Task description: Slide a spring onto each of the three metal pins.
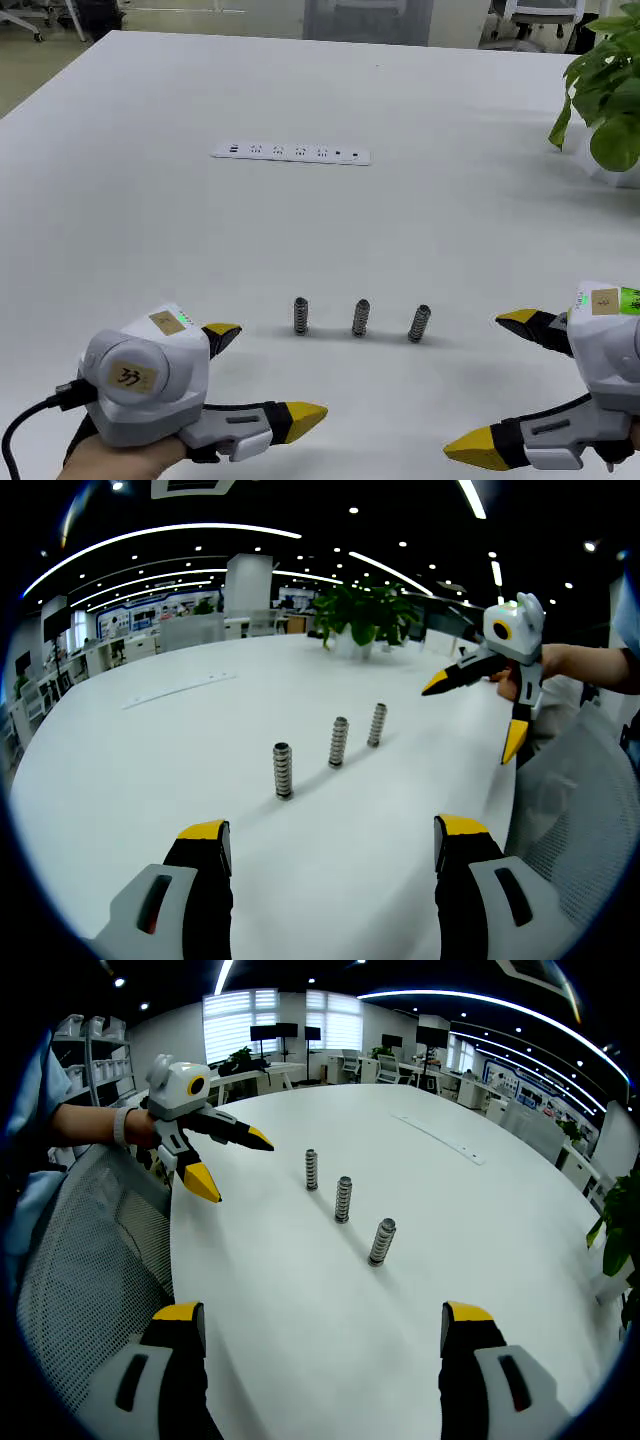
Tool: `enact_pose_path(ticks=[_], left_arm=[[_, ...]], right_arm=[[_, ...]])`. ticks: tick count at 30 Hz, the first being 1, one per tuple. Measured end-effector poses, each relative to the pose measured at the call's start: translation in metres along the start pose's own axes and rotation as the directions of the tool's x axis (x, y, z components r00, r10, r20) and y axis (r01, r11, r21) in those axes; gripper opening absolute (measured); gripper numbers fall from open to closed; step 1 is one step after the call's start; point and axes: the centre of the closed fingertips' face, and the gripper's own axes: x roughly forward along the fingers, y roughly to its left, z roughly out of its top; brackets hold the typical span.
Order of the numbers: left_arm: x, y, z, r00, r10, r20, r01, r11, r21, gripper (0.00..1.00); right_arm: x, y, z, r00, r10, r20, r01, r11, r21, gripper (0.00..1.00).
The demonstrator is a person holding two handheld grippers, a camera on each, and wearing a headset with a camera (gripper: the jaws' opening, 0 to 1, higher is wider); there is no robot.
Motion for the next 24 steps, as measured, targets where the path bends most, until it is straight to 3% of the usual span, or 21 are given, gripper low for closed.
enact_pose_path(ticks=[13,24], left_arm=[[0.001,0.002,-0.005,0.9998,0.004,-0.017,-0.004,1.000,-0.001,0.86],[0.002,0.001,-0.012,0.9987,0.005,-0.051,-0.005,1.000,0.003,0.94]], right_arm=[[-0.001,0.015,-0.012,0.9999,-0.010,0.013,0.009,0.999,0.049,0.99],[-0.001,0.011,-0.012,0.9996,-0.019,0.019,0.018,0.999,0.051,0.99]])
